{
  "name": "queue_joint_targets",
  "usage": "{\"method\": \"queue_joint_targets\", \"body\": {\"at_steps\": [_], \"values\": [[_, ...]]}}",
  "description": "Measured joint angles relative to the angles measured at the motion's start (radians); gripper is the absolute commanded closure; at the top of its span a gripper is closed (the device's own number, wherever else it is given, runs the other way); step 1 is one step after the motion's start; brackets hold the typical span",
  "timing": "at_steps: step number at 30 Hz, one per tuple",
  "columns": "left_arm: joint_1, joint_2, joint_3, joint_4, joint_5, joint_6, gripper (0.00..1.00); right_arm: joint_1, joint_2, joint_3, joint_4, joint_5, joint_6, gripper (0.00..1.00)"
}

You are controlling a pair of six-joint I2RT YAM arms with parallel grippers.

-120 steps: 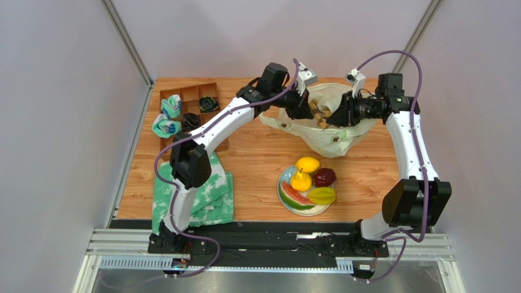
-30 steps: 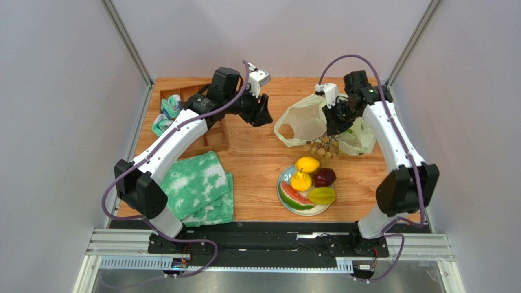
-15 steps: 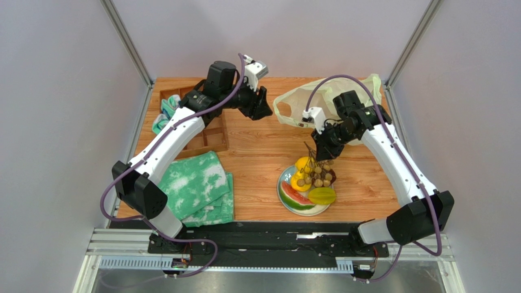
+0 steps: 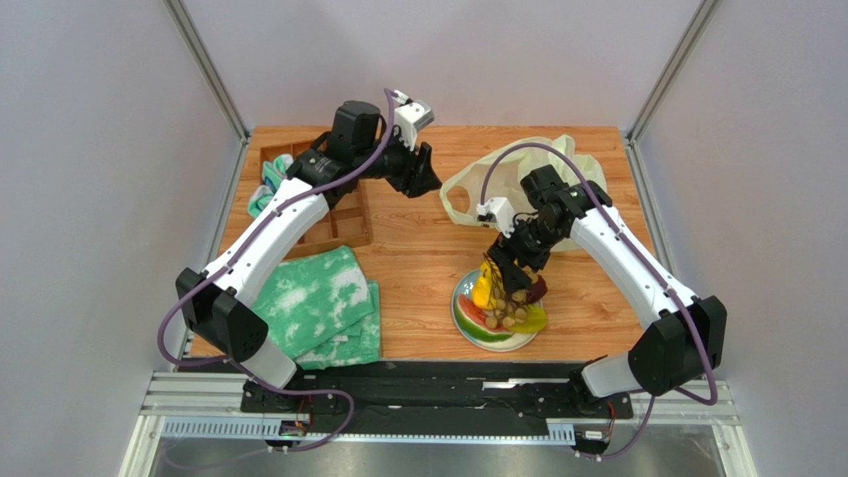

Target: Take the fake fruits out of the plastic bag

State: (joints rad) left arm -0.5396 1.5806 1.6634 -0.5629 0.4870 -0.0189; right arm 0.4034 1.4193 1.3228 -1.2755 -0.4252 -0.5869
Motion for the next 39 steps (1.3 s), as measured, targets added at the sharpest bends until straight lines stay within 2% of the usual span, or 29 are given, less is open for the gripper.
{"method": "queue_joint_targets", "body": {"at_steps": [2, 4, 5, 11, 14, 21, 27, 30, 32, 33, 34, 36, 39], "values": [[0.0, 0.0, 0.0, 0.001, 0.0, 0.001, 0.32, 0.0, 0.0, 0.003, -0.005, 0.009, 0.001, 0.0], [0.0, 0.002, 0.0, 0.001, -0.004, 0.002, 0.19, -0.003, 0.0, 0.017, -0.01, 0.019, 0.008, 0.0], [0.0, 0.005, 0.0, 0.002, -0.009, 0.001, 0.17, -0.008, -0.001, 0.041, -0.017, 0.02, 0.012, 0.0], [0.006, 0.079, 0.006, 0.006, -0.055, -0.044, 0.18, -0.032, -0.017, 0.185, 0.017, 0.017, 0.066, 0.0], [0.015, 0.139, 0.007, 0.006, -0.047, -0.105, 0.19, -0.033, -0.003, 0.214, 0.069, 0.073, 0.101, 0.0], [0.026, 0.154, -0.048, 0.021, -0.02, -0.191, 0.2, -0.04, 0.089, 0.221, 0.21, 0.392, 0.118, 0.0], [0.026, 0.098, -0.112, 0.042, -0.009, -0.202, 0.2, -0.039, 0.089, 0.228, 0.287, 0.581, 0.068, 0.0], [0.026, 0.071, -0.124, 0.05, 0.001, -0.204, 0.2, -0.037, 0.089, 0.202, 0.323, 0.633, 0.031, 0.16], [0.026, 0.067, -0.124, 0.055, 0.001, -0.208, 0.17, -0.037, 0.099, 0.167, 0.352, 0.666, -0.006, 0.9], [0.026, 0.067, -0.124, 0.058, 0.0, -0.21, 0.14, -0.037, 0.113, 0.159, 0.36, 0.685, -0.029, 1.0], [0.026, 0.067, -0.124, 0.06, -0.004, -0.212, 0.01, -0.037, 0.132, 0.158, 0.364, 0.697, -0.04, 1.0], [0.026, 0.067, -0.126, 0.059, -0.031, -0.222, 0.01, -0.037, 0.194, 0.187, 0.365, 0.711, -0.052, 1.0], [0.026, 0.067, -0.126, 0.056, -0.091, -0.227, 0.01, -0.037, 0.306, 0.335, 0.312, 0.669, -0.055, 1.0]]}}
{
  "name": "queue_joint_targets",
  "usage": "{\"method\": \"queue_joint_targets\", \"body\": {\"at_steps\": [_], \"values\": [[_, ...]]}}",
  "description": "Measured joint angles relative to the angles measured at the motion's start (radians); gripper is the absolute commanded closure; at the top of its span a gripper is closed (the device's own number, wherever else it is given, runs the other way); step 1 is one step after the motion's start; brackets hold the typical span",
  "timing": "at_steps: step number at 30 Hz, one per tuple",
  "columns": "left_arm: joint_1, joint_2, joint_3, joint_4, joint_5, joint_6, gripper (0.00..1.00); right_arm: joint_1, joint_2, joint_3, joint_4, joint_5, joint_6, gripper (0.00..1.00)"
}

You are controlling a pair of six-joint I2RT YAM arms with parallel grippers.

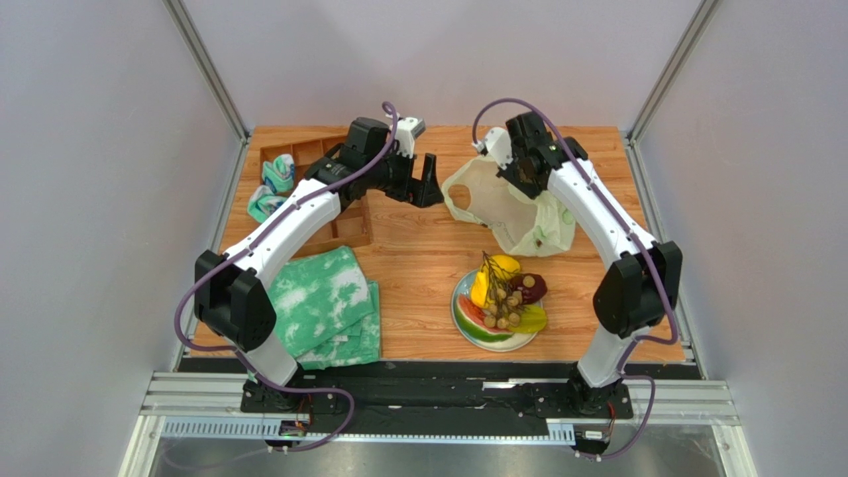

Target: Take the fake fruits out of the plastic bag

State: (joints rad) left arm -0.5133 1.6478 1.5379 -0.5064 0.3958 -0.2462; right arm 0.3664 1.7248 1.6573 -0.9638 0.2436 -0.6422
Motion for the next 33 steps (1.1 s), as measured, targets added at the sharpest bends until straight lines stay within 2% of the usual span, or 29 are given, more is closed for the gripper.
{"method": "queue_joint_targets", "body": {"at_steps": [5, 8, 12, 18, 26, 33], "values": [[0.017, 0.0, 0.0, -0.001, -0.072, 0.0, 0.01, 0.05, 0.053, 0.308, -0.081, -0.171, 0.002, 1.0], [0.033, -0.012, -0.019, 0.002, -0.112, 0.006, 0.01, 0.127, -0.012, 0.372, -0.077, -0.269, -0.003, 1.0], [0.075, -0.048, -0.06, -0.003, -0.148, 0.01, 0.01, 0.23, -0.185, 0.275, -0.069, -0.368, -0.022, 1.0], [0.172, -0.079, -0.068, -0.01, -0.198, 0.007, 0.01, 0.229, -0.374, 0.061, -0.058, -0.403, -0.047, 1.0], [0.197, -0.079, -0.083, -0.022, -0.278, 0.009, 0.01, 0.226, -0.381, -0.051, -0.059, -0.401, -0.035, 1.0], [0.195, -0.109, -0.144, -0.071, -0.239, 0.04, 0.05, 0.226, -0.391, -0.128, -0.039, -0.367, -0.032, 1.0]]}}
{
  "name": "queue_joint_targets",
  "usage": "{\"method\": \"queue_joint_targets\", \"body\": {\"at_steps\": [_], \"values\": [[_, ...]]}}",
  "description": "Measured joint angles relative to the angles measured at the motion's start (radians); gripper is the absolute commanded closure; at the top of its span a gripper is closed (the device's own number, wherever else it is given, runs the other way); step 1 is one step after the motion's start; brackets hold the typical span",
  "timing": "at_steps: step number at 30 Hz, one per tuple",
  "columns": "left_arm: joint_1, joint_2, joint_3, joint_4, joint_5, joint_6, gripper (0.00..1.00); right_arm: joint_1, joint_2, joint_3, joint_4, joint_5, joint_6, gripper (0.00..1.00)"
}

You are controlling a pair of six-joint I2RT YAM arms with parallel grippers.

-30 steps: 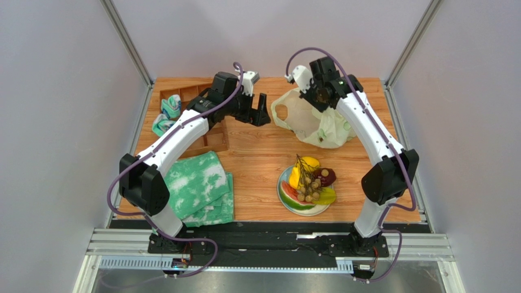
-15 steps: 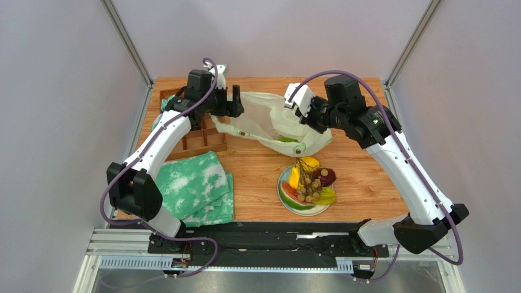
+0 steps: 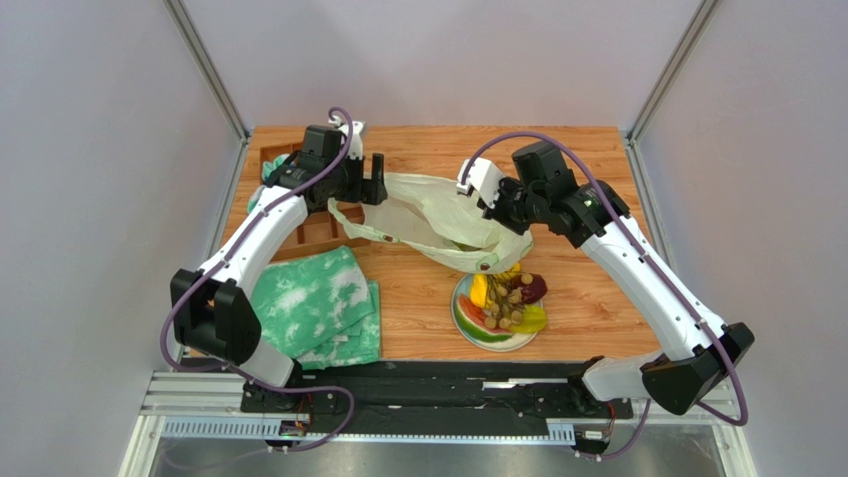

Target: Take the fake fruits out of the plastic bag

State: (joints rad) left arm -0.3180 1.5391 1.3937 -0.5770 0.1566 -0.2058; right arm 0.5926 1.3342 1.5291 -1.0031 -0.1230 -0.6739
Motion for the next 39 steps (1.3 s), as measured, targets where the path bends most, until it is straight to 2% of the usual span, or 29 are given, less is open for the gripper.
{"method": "queue_joint_targets", "body": {"at_steps": [4, 9, 14, 18, 20, 21, 22, 23, 24, 28, 30, 35, 37, 39], "values": [[-0.001, -0.095, 0.009, -0.009, 0.054, 0.079, 0.01, -0.001, -0.001, -0.018, 0.008, 0.013, 0.0, 1.0], [-0.001, -0.168, 0.088, -0.045, 0.062, 0.25, 0.01, -0.005, -0.008, -0.026, 0.017, 0.017, 0.0, 1.0], [-0.001, -0.141, 0.086, -0.085, 0.074, 0.354, 0.01, -0.007, -0.018, -0.039, 0.02, 0.017, 0.0, 1.0], [-0.001, -0.095, 0.028, -0.095, 0.049, 0.404, 0.01, -0.007, -0.018, -0.043, 0.021, 0.019, 0.0, 1.0], [-0.001, -0.06, 0.017, -0.109, 0.034, 0.43, 0.11, -0.007, -0.018, -0.043, 0.022, 0.02, 0.0, 1.0], [-0.001, -0.038, 0.02, -0.114, 0.027, 0.438, 0.3, -0.008, -0.018, -0.043, 0.022, 0.02, 0.0, 1.0], [-0.001, -0.01, 0.029, -0.126, 0.026, 0.446, 0.45, -0.009, -0.018, -0.043, 0.024, 0.021, 0.0, 1.0], [-0.001, 0.021, 0.046, -0.144, 0.029, 0.451, 0.66, -0.01, -0.018, -0.043, 0.027, 0.024, 0.0, 1.0], [-0.001, 0.052, 0.069, -0.16, 0.034, 0.46, 1.0, -0.011, -0.018, -0.043, 0.032, 0.027, 0.0, 1.0], [-0.001, 0.121, 0.165, -0.186, 0.081, 0.476, 1.0, -0.029, 0.016, -0.043, 0.103, 0.055, -0.01, 1.0], [-0.001, 0.124, 0.222, -0.191, 0.092, 0.478, 1.0, -0.044, 0.083, -0.011, 0.144, 0.087, -0.024, 1.0], [0.007, 0.111, 0.441, -0.15, 0.117, 0.471, 1.0, -0.093, 0.431, 0.383, 0.224, 0.161, -0.027, 1.0], [0.012, 0.075, 0.472, -0.119, 0.139, 0.463, 1.0, -0.105, 0.485, 0.475, 0.268, 0.176, -0.031, 1.0], [0.014, 0.011, 0.471, -0.105, 0.169, 0.449, 1.0, -0.113, 0.47, 0.478, 0.293, 0.187, -0.037, 1.0]]}}
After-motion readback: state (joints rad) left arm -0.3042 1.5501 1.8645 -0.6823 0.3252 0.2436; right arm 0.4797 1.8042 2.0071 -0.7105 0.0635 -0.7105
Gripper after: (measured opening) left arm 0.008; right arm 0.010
